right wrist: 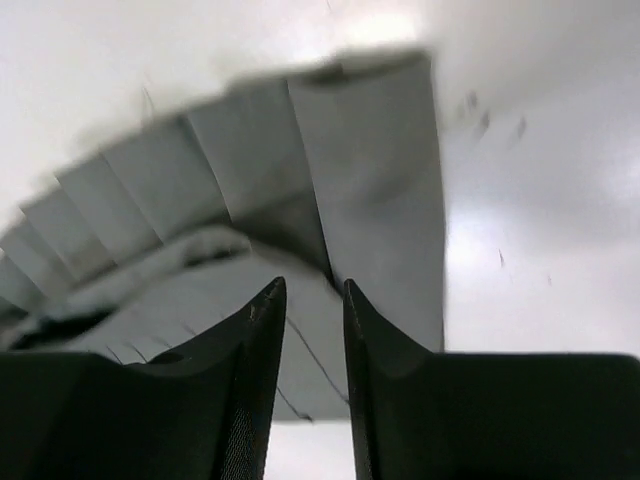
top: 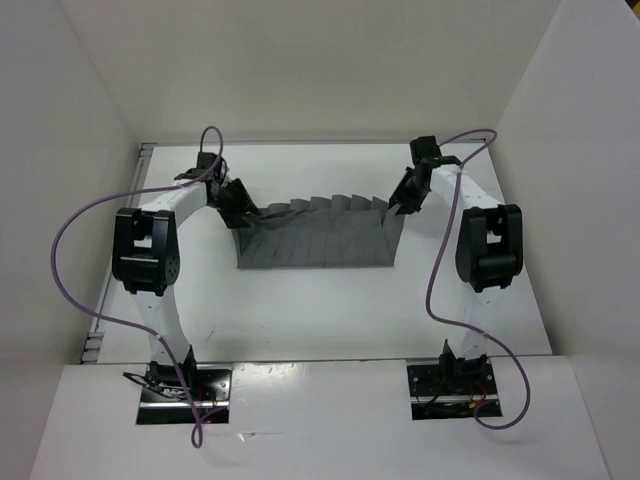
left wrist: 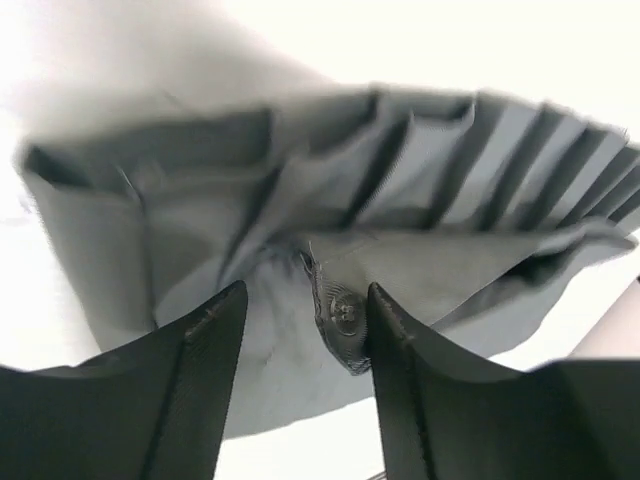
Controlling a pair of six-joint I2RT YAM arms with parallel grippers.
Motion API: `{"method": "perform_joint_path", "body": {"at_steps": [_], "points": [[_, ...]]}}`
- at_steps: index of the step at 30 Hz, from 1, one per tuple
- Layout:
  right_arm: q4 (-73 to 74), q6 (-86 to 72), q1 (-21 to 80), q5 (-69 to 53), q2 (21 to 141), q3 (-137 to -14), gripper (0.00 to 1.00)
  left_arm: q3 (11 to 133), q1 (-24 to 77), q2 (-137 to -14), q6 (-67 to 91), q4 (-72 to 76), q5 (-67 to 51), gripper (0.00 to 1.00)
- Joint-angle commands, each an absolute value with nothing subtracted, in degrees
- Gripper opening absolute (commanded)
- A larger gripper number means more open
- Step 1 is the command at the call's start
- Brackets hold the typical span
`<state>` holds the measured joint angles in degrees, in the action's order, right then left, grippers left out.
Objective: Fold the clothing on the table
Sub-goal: Fold the skirt
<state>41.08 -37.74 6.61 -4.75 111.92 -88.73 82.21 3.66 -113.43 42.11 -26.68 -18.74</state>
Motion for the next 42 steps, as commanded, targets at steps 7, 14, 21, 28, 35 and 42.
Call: {"method": "perform_joint_path", "body": {"at_steps": [7, 14, 21, 28, 35, 42], "points": [[37.4, -32.5, 9.6, 0.4, 99.4, -93.3, 0.42, 80.3, 0.9, -98.4, 45.5, -20.4, -16.8, 0.69], [39.8, -29.4, 10.9, -5.7, 93.2, -80.3, 0.52, 72.3, 0.9, -87.8, 40.7, -23.9, -12.4, 0.81], [41.0, -27.4, 10.9, -2.7, 91.8, -74.6, 0.59, 64.5, 3.6, -84.7, 37.0, -27.2, -8.0, 0.81], [41.2, -26.8, 10.9, -1.5, 97.9, -75.6, 0.59, 57.6, 3.6, -88.7, 38.1, -27.2, -7.4, 0.81], [41.8, -26.8, 10.9, -2.9, 103.0, -77.3, 0.59, 57.6, 4.1, -93.3, 39.1, -24.5, -9.1, 0.82], [42.4, -26.3, 10.9, -2.9, 102.4, -76.8, 0.59, 57.0, 4.1, -97.2, 39.1, -20.3, -13.2, 0.84]]}}
